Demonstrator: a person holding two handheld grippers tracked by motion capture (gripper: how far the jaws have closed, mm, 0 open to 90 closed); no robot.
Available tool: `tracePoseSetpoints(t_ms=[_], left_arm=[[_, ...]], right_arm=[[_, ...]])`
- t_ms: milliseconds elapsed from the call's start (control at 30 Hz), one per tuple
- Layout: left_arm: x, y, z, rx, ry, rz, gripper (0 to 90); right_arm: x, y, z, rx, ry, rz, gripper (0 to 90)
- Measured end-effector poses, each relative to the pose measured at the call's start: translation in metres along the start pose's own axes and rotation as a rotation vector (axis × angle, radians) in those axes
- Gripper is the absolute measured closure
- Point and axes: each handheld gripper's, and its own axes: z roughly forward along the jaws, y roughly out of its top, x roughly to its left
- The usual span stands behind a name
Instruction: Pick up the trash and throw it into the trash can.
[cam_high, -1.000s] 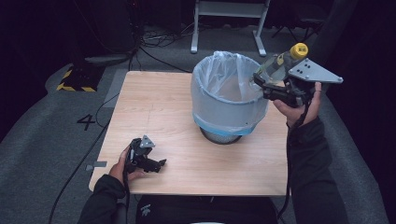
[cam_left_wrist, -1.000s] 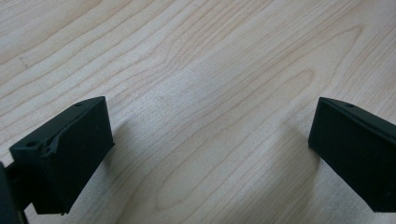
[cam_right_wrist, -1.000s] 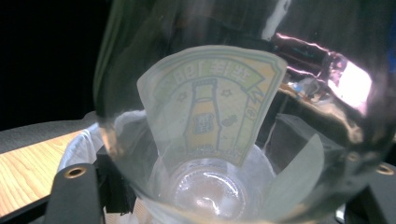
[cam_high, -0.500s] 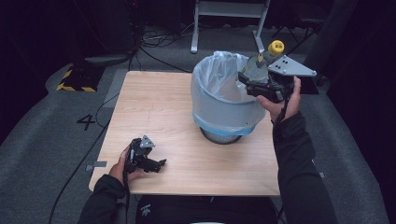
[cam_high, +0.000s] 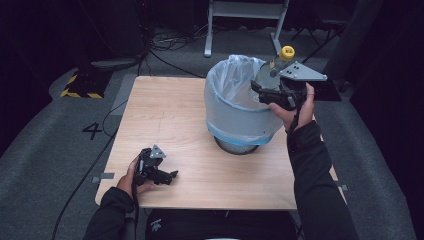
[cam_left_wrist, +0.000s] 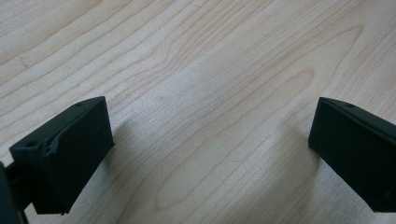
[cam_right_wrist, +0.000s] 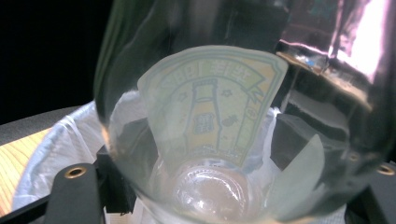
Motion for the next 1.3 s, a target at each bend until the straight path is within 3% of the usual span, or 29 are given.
tracePoseSetpoints(t_ms=[700,800,833,1300], left_arm=[[0.0,0.0,0.0,0.0,0.0,0.0,0.0],[0.0,0.0,0.0,-0.001,-0.004,-0.002,0.0],[0.0,0.0,0.0,0.0,-0.002,-0.001,0.0],[-0.001,0.0,0.0,0.0,-0.01,0.015,0.3]], right_arm=[[-0.011,-0.01,0.011,0.056,-0.007,0.087,26.9],[-0.012,-0.01,0.01,0.025,0.002,0.11,25.2],[-0.012,-0.008,0.006,0.004,-0.015,0.121,23.1],[-0.022,-0.011,-0.015,-0.026,-0.007,0.114,21.1]])
